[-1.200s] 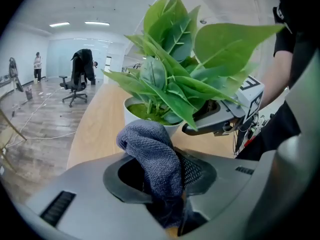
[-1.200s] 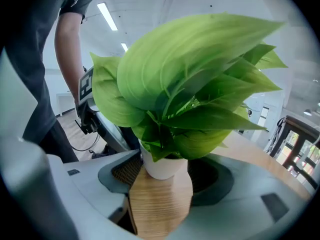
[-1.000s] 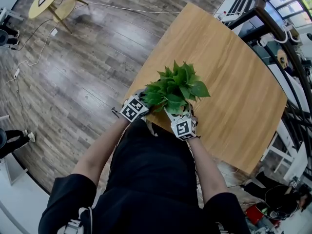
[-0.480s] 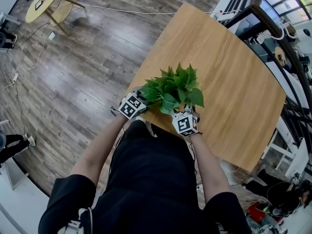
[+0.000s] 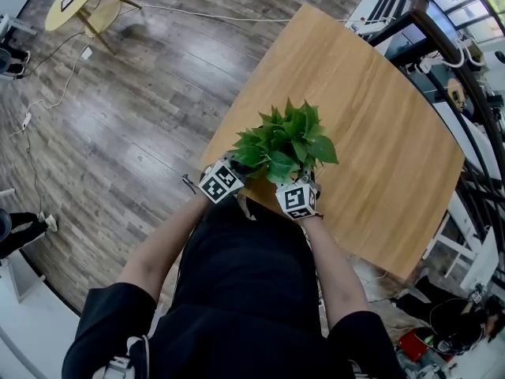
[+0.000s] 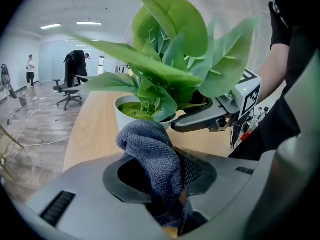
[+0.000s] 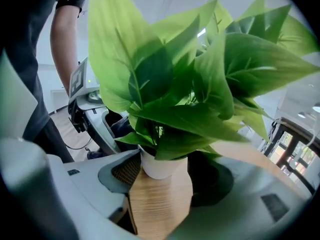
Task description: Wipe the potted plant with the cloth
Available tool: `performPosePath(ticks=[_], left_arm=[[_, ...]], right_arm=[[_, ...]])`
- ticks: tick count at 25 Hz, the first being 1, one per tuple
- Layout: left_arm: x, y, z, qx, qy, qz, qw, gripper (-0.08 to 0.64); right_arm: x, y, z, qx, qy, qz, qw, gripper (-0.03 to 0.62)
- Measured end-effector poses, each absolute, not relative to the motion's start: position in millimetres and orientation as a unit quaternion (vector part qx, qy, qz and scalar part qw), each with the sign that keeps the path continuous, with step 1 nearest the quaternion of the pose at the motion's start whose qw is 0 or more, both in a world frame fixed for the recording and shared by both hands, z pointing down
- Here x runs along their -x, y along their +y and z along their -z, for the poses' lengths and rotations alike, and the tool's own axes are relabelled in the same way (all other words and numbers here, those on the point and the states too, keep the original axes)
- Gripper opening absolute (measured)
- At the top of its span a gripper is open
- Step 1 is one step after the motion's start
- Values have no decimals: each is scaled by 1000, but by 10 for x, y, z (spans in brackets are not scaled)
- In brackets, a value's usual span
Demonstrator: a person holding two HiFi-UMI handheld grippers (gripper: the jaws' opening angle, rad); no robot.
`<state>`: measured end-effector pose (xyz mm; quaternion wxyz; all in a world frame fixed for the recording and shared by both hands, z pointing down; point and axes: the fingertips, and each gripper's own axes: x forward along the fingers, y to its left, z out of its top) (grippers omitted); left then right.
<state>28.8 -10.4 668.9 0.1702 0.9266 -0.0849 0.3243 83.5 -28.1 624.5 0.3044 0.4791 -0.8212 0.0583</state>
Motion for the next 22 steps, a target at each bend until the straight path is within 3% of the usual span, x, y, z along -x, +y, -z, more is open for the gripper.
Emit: performPosePath(ticks=[7, 13, 22], left_arm=[[-199, -333, -6694, -920, -131, -315, 194, 144], [-192, -471, -6688, -918, -114, -344, 159, 144], [-185, -607, -6721, -916, -148, -318, 195, 144]], right_arm=[[-670, -93, -6277, -427, -834, -7, 351, 275], [-525, 132, -6288, -385, -851, 2, 358, 275], [-1000, -221, -6255, -441, -829, -27, 343, 275]])
